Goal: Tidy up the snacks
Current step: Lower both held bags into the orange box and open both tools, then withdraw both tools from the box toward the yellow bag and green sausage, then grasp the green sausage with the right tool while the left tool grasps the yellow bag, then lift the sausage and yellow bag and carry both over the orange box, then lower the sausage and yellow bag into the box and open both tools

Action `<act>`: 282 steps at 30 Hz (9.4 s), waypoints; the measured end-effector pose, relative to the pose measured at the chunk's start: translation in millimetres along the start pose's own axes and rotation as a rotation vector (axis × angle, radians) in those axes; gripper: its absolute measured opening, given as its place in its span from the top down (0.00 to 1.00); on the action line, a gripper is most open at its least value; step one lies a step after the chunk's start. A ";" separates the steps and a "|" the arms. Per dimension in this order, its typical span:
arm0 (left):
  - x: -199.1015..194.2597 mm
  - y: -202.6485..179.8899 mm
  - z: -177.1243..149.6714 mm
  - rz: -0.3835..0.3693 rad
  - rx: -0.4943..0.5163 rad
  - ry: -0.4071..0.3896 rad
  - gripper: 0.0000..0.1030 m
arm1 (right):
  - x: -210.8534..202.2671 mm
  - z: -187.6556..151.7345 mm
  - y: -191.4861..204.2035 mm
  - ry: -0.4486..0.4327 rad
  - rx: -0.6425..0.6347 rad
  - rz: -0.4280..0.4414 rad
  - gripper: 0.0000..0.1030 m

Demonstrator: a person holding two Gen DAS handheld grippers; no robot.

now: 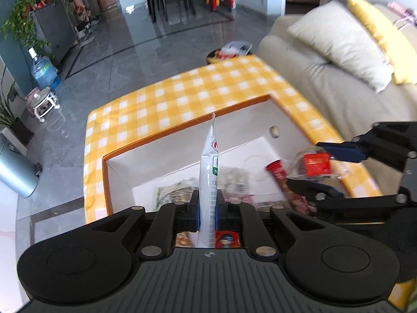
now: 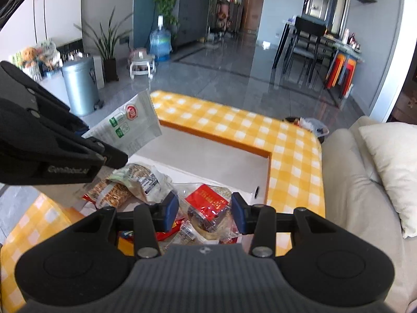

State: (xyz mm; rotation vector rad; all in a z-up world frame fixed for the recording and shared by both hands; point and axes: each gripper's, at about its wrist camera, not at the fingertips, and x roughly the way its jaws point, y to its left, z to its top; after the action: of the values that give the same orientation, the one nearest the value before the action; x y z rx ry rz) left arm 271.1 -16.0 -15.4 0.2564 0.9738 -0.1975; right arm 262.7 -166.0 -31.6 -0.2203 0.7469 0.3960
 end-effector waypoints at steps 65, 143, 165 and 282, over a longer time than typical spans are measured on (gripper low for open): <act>-1.7 11.7 -35.3 0.237 0.103 -0.046 0.36 | 46.8 -6.1 26.8 0.115 -0.148 -0.035 0.21; 32.7 -2.1 -160.9 -0.010 -0.414 0.156 0.34 | 66.7 -128.3 24.7 0.235 0.661 -0.022 0.46; 27.8 -20.9 -156.9 -0.044 -0.474 0.186 0.29 | 20.4 -164.8 23.9 0.260 0.158 -0.071 0.77; 88.0 7.2 -7.2 -0.015 -0.006 0.180 0.41 | 102.7 8.4 2.7 0.324 -0.164 -0.005 0.81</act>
State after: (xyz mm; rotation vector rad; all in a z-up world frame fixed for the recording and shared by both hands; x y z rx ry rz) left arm 315.7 -11.4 -91.8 0.2644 1.1552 -0.1872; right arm 335.0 -133.0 -97.2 -0.4475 1.0330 0.4221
